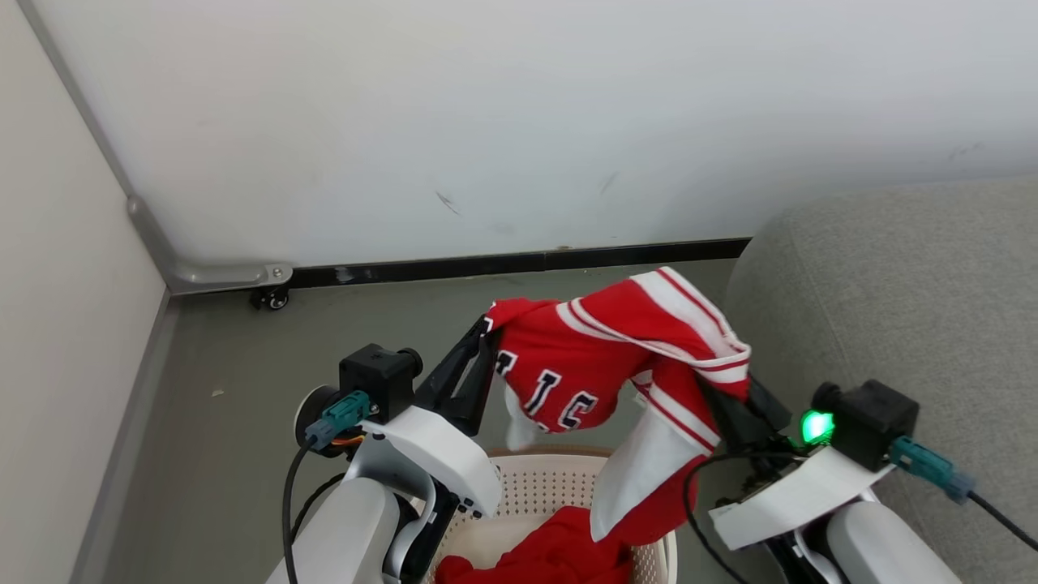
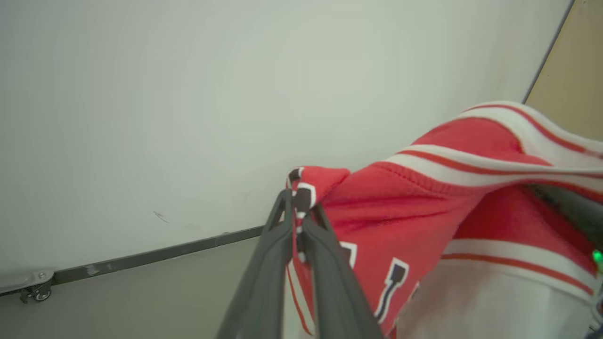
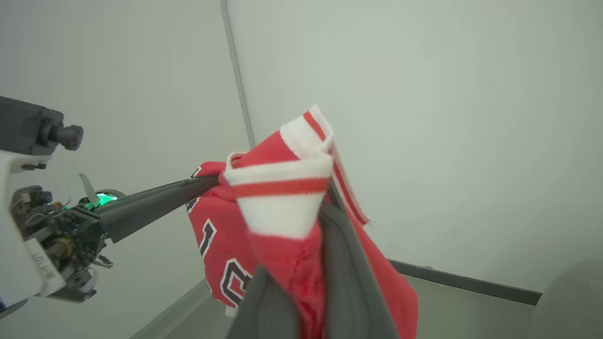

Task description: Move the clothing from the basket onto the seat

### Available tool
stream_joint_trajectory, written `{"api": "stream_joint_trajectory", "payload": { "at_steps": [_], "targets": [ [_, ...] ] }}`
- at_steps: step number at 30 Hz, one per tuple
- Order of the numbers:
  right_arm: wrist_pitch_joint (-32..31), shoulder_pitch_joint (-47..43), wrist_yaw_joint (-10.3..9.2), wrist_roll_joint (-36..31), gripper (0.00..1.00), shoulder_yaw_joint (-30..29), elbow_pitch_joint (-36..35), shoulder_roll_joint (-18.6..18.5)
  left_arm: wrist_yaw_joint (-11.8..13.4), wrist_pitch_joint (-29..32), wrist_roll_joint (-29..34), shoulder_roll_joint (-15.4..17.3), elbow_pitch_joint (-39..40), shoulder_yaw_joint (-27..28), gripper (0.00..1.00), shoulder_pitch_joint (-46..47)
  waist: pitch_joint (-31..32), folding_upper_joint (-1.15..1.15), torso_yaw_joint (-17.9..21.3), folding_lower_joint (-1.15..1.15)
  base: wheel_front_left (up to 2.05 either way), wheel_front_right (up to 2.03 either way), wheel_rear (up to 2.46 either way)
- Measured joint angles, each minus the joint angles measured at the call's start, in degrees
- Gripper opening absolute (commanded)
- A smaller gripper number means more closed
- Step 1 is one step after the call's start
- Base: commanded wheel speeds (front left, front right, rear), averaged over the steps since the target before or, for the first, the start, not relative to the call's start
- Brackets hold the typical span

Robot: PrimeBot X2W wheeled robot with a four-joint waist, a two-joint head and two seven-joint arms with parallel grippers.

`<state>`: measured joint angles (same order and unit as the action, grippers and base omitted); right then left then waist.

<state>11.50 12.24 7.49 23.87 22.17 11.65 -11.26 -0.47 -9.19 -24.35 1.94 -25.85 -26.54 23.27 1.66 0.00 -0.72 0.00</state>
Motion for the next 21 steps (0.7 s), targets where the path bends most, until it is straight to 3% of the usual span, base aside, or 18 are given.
{"api": "stream_joint_trajectory", "payload": {
  "at_steps": [12,21],
  "targets": [
    [0.43,-5.10,-0.01,-0.22,0.00,-11.18,-3.22,-1.77,-0.10,-2.61,-0.89,0.21,-0.73,1.16,1.00,-0.90,0.92,0.00,3.25,0.00,0.00,0.00,0.00],
    [-0.78,-10.06,-0.01,-2.55,0.00,-14.68,-7.51,-1.16,0.24,-3.98,-1.25,0.21,-0.75,1.82,1.00,-1.13,1.35,0.00,6.53,0.00,0.00,0.00,0.00]
  ]
}}
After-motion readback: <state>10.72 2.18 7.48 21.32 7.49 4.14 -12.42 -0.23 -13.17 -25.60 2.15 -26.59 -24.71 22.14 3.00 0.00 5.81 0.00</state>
